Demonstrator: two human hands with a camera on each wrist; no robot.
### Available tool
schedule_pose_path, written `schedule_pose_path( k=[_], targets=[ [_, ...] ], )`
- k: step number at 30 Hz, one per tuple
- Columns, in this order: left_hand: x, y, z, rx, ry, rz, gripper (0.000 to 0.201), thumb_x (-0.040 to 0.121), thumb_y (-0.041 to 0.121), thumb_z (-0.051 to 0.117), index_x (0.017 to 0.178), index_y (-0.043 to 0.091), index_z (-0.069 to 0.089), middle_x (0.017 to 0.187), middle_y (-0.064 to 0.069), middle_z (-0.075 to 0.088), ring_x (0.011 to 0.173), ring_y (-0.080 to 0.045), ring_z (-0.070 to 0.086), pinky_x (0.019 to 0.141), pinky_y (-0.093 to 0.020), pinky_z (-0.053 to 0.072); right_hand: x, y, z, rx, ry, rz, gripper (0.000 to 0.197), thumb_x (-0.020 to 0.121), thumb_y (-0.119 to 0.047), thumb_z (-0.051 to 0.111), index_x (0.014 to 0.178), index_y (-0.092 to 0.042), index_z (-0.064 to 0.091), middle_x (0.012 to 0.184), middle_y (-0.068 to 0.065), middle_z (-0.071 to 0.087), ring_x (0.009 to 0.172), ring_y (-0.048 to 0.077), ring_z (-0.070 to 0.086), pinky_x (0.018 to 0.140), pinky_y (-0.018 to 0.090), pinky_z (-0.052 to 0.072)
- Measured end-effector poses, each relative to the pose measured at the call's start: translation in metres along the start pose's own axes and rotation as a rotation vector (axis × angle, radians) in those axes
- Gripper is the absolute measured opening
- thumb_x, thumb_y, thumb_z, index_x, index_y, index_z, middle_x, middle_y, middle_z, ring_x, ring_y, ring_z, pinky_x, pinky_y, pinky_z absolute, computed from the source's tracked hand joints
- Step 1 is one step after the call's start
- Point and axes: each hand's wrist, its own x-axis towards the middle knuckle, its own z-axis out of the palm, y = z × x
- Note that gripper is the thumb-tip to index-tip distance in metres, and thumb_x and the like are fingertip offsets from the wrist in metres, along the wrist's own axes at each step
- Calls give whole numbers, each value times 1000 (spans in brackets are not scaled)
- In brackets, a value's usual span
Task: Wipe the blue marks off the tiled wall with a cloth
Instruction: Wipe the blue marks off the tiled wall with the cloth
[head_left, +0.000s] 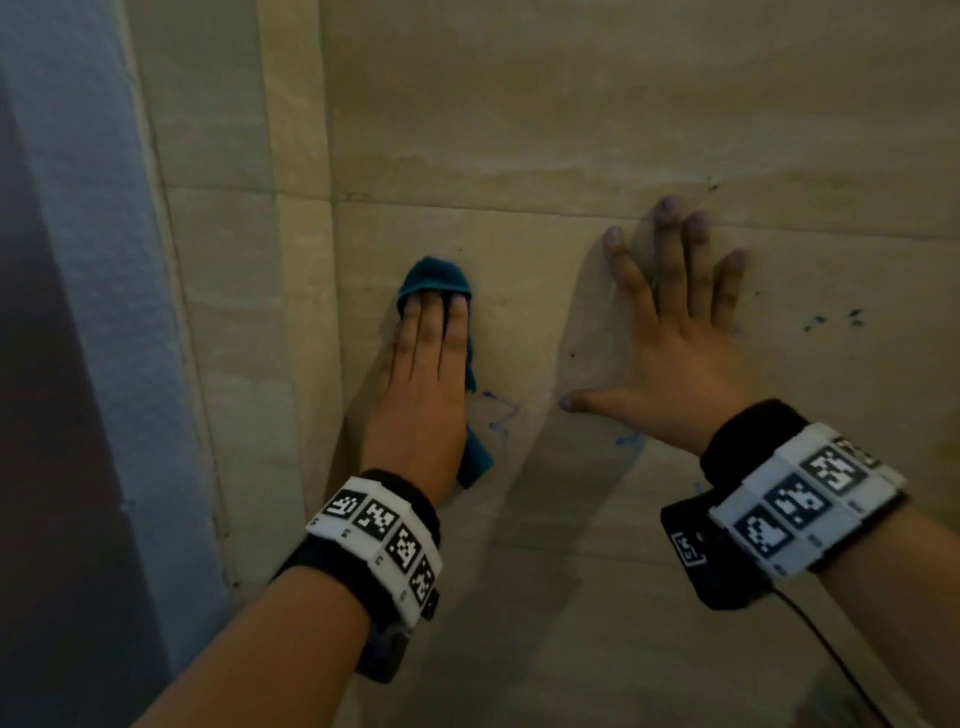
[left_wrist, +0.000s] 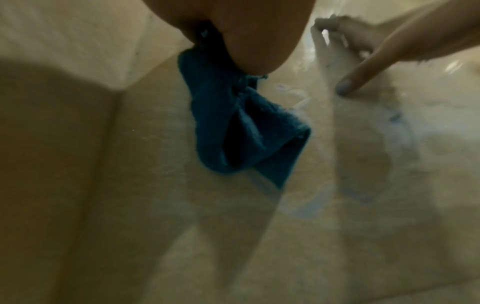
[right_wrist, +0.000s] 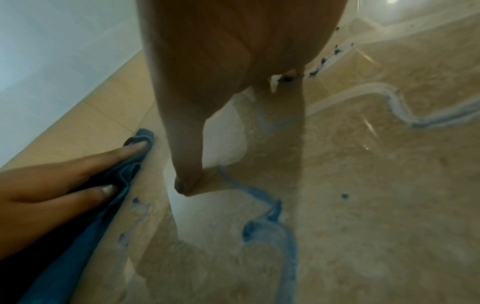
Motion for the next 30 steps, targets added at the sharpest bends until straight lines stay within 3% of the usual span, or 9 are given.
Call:
schedule_pose_path(
  k=[4,7,9,10,13,18,22,24,30],
  targets=[
    [-1,-8,-6,35,-61,-14,88,82,6,49,150,9,-6,157,-18,18,143,-32,22,111,-34,18,0,0,-2,25,-26,-4,140,54,-73,72,147,-27,-22,151,10,-34,138,34,-31,110,58,-18],
    [7,2,-8,-56,-91,-139,79,94,3,30,132,18,-38,157,-8,-21,145,-23,-16,114,-28,-7,-1,0,0,34,-4,-20,141,52,-72,73,146,-29,-23,151,6,-35,138,32,-31,109,56,-19],
    [8,21,-9,-21,-142,-142,80,93,7,26,123,15,-48,152,-8,-31,142,-24,-24,113,-31,-12,-1,0,3,44,27,-21,141,49,-70,76,148,-26,-15,153,8,-27,140,33,-24,109,54,-18],
    [6,29,-4,-6,-124,-95,87,92,10,33,129,14,-45,154,-9,-26,144,-26,-19,114,-33,-10,-1,1,5,51,54,-17,142,47,-69,77,150,-24,-9,155,11,-20,142,35,-18,109,55,-16],
    [-6,38,12,59,-32,92,91,77,10,54,151,8,1,153,-16,18,140,-31,16,117,-39,9,-1,3,12,55,106,-24,143,43,-69,79,152,-19,2,157,17,-8,143,39,-9,110,57,-11],
    [-7,30,3,90,38,103,96,67,14,76,145,3,22,145,-17,27,133,-32,26,111,-41,26,-1,4,15,67,161,-37,141,41,-68,79,152,-16,10,157,18,-1,143,39,-4,110,59,-7],
    [10,45,0,16,108,77,64,78,11,48,139,3,30,142,-16,33,129,-30,30,99,-47,42,-1,4,18,90,170,-44,131,49,-73,68,152,-15,12,157,20,0,143,40,-4,110,60,-7],
    [11,55,4,28,79,141,61,79,13,32,140,4,30,143,-15,37,130,-28,31,102,-48,38,0,5,19,87,186,-40,126,51,-73,61,152,-16,11,157,20,0,143,40,-3,110,60,-5],
    [-15,47,18,110,-50,361,74,82,14,32,150,8,5,146,-11,28,133,-26,29,117,-39,6,0,5,21,79,194,-40,120,56,-68,60,152,-16,11,157,18,-2,143,39,-5,111,58,-8]
  ],
)
